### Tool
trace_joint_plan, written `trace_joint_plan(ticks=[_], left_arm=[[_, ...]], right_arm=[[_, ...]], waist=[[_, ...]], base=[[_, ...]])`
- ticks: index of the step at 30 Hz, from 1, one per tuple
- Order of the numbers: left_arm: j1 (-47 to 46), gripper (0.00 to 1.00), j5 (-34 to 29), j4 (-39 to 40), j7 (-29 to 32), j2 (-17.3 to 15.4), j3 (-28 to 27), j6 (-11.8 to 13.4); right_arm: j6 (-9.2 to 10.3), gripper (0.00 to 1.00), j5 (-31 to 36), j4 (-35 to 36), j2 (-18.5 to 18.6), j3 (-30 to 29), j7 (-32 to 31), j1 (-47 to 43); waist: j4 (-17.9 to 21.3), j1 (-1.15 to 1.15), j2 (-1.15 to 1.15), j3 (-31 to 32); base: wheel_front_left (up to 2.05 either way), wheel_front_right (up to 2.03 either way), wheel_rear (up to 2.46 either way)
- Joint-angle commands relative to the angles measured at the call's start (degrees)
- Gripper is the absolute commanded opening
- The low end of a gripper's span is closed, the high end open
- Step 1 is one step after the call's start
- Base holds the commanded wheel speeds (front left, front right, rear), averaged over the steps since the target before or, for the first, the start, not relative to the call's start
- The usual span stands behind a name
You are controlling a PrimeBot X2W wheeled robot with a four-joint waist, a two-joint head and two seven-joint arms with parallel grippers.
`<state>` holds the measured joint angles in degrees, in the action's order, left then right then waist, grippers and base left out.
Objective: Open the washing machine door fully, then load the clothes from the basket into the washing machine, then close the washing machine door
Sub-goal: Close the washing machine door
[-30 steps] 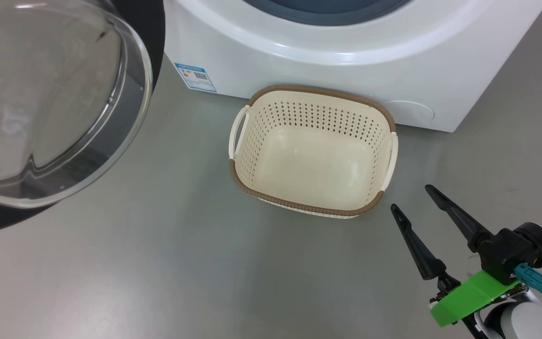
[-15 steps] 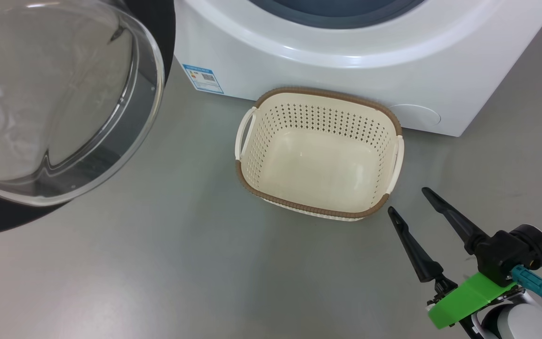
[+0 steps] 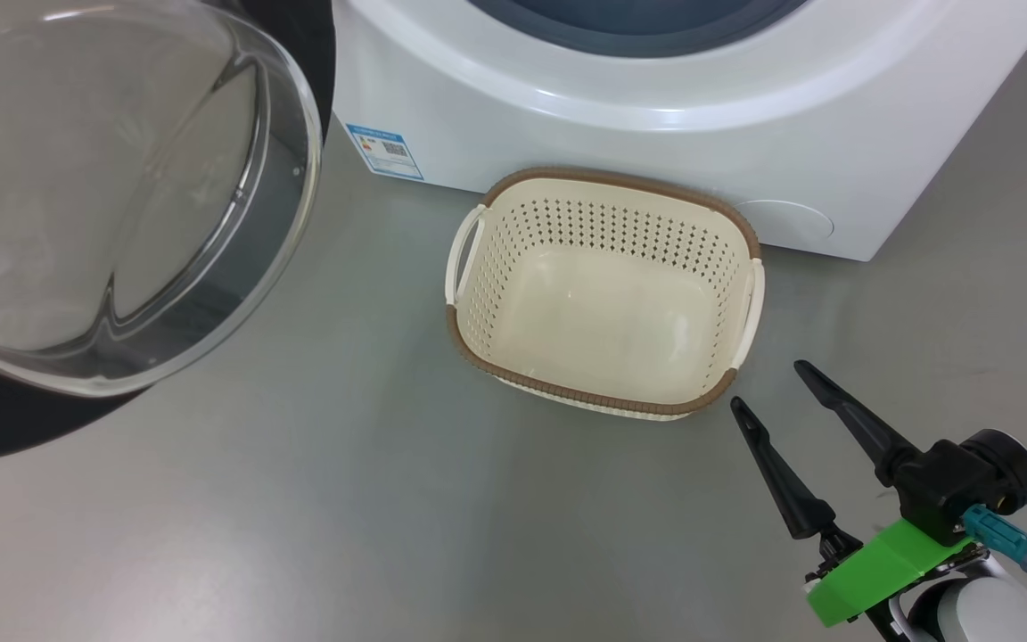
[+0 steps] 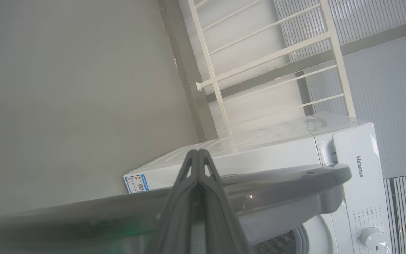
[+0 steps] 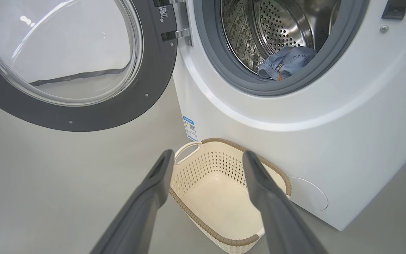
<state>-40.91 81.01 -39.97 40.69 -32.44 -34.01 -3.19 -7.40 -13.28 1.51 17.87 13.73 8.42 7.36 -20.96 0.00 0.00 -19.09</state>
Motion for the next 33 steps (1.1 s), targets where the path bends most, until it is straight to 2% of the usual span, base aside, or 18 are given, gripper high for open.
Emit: trace_joint_plan(ticks=[1,25,33], left_arm=[[1.64,0.00,0.84,2.37,2.05,-2.00,-0.17,0.38],[6.31,0.00,5.01,12.97,9.78,1.03,-0.95,5.60],[7.07,0.00,7.19,17.47,12.22,3.00,-1.16,7.14]], right_arm=[[-0.09,1.00,-0.53,1.14,-0.24,1.20,0.54,0.46],[-0.09,1.00,-0.97,-1.00,-1.49,1.46,2.19,0.90],[-0.09,1.00,-1.28,-2.29,-2.28,2.01,3.09,1.35]], waist=[[-0.03,0.00,0.00,0.06],[0.30,0.00,0.00,1.45],[0.74,0.00,0.00,2.29]], base=[[0.00,0.00,0.00],[0.00,0.00,0.00],[0.00,0.00,0.00]])
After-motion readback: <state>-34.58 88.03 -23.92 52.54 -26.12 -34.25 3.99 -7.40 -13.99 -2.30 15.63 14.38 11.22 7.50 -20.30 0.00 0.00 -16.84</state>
